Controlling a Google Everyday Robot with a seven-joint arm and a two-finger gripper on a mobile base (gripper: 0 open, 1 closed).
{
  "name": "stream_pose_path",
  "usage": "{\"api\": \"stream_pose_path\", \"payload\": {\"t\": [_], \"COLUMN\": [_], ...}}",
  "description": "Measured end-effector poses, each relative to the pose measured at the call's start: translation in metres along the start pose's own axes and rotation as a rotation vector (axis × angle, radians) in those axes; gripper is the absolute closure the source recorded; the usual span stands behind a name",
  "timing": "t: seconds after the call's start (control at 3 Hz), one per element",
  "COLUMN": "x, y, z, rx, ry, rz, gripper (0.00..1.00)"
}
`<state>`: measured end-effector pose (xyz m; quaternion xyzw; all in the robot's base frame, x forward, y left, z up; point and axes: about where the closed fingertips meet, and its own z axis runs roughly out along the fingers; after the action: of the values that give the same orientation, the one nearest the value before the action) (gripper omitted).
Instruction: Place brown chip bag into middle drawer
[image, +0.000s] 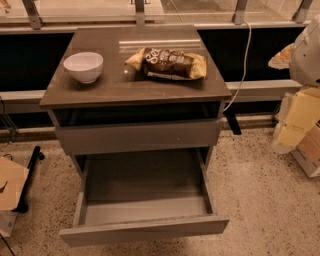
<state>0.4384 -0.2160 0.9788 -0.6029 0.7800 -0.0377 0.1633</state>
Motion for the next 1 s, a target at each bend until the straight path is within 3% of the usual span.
{"api": "stream_pose_path", "payload": {"t": [0.33, 0.67, 1.0], "x": [0.0, -0.023, -0.023], "y": [0.0, -0.01, -0.01], "z": [0.0, 0.011, 0.011], "rx": [0.0, -0.001, -0.001], "ry": [0.0, -0.053, -0.053], "rz": [0.0, -0.024, -0.024], "gripper": [0.0, 0.0, 0.0]}}
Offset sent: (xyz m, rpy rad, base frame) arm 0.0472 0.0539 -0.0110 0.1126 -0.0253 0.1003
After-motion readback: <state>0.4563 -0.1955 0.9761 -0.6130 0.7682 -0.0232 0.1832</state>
